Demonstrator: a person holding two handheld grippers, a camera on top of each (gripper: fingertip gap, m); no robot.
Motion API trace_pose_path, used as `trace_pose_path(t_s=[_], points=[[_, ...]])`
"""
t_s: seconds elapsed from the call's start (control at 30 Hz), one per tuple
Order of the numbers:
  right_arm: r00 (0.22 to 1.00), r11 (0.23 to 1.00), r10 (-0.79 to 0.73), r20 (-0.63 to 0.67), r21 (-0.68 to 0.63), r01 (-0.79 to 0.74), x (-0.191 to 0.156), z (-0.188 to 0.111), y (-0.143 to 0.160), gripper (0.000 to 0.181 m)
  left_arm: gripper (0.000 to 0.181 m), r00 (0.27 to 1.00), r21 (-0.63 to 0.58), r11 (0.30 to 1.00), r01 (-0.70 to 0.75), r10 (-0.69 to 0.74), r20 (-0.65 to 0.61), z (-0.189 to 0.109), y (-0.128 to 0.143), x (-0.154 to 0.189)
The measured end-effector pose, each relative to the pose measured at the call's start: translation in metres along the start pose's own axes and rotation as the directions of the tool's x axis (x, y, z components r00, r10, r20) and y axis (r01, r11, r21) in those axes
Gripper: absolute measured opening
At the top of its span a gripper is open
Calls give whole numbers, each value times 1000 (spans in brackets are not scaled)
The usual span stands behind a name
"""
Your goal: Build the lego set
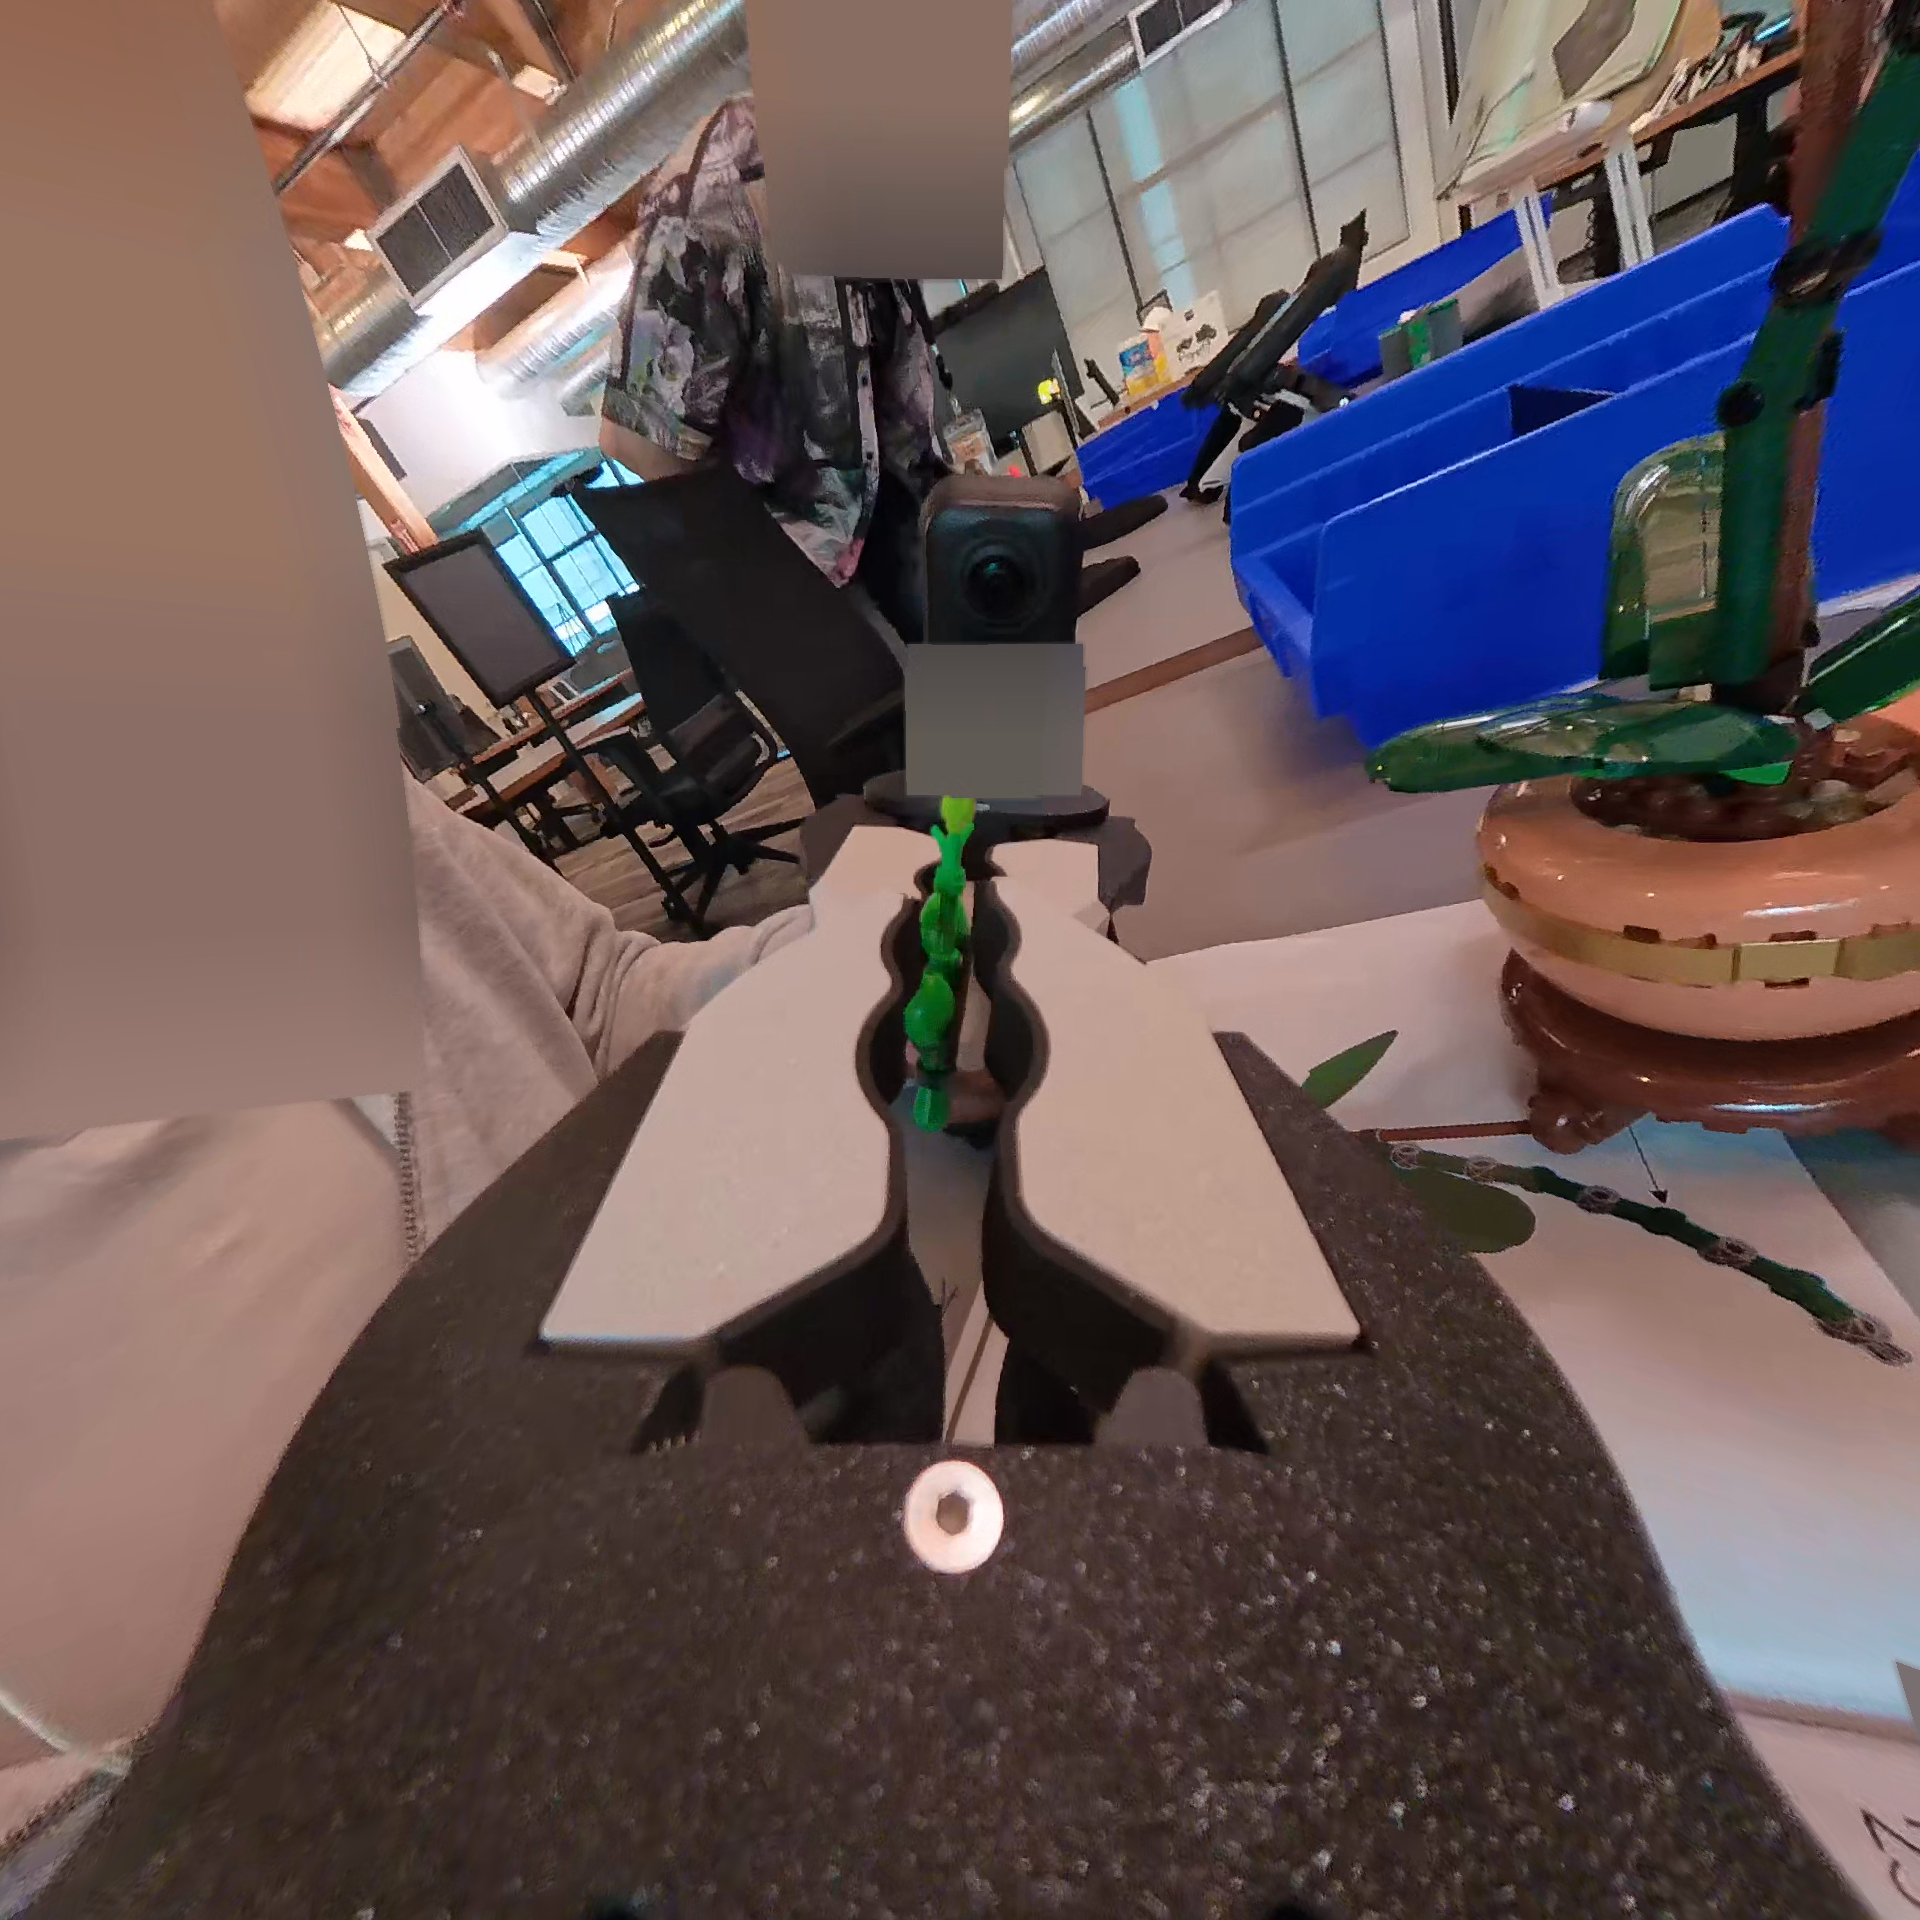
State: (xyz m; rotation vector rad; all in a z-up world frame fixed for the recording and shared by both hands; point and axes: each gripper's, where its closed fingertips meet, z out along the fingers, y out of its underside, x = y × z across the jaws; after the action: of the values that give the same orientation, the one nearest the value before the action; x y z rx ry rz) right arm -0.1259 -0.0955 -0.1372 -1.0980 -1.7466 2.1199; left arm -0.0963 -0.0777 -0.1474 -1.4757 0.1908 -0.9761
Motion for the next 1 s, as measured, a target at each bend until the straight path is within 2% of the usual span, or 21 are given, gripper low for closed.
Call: trace_pose_path(t_s=[0.2, 0.27, 0.33, 0.37, 0.5, 0.6, 0.7, 0.87, 0.93, 0.97, 1.0], points=[[1000, 1000, -24, -11, 18, 25, 1, 0, -2, 4, 8, 1000, -15, 1000, -14, 14, 10, 2, 2, 0], [999, 998, -30, -33, 60, 32, 2, -1, -7, 3, 8, 999, 4, 1000, -24, 24, 21, 1, -1, -1], [997, 993, -29, -77, 113, 38, 5, -2, -14, 3, 8, 997, 30, 997, -64, 63, 53, -1, -7, -3], [994, 990, -35, -105, 134, 49, 7, -3, -18, 3, 14, 993, 29, 996, -89, 86, 78, -2, -8, -5], [980, 978, -59, -190, 183, 95, 10, -8, -28, 3, 26, 958, -26, 973, -228, 229, 173, 0, -6, -11], [951, 970, -72, -300, 201, 136, 18, -15, -34, 4, 31, 881, -85, 929, -360, 369, 297, -3, -8, -22], [920, 957, -88, -382, 224, 185, 21, -19, -40, 4, 33, 747, -199, 853, -483, 520, 414, -5, -10, -33], [875, 945, -140, -463, 203, 258, 20, -16, -42, 3, 32, 583, -290, 791, -538, 598, 550, -4, -22, -43], [863, 942, -163, -479, 185, 281, 19, -14, -41, 4, 22, 549, -296, 767, -569, 623, 558, -3, -25, -40], [861, 939, -170, -480, 186, 289, 18, -13, -41, 3, 9, 541, -299, 757, -581, 634, 553, -2, -25, -38], [860, 938, -178, -478, 182, 296, 17, -13, -41, 4, 8, 541, -295, 755, -585, 634, 552, -2, -25, -37]])
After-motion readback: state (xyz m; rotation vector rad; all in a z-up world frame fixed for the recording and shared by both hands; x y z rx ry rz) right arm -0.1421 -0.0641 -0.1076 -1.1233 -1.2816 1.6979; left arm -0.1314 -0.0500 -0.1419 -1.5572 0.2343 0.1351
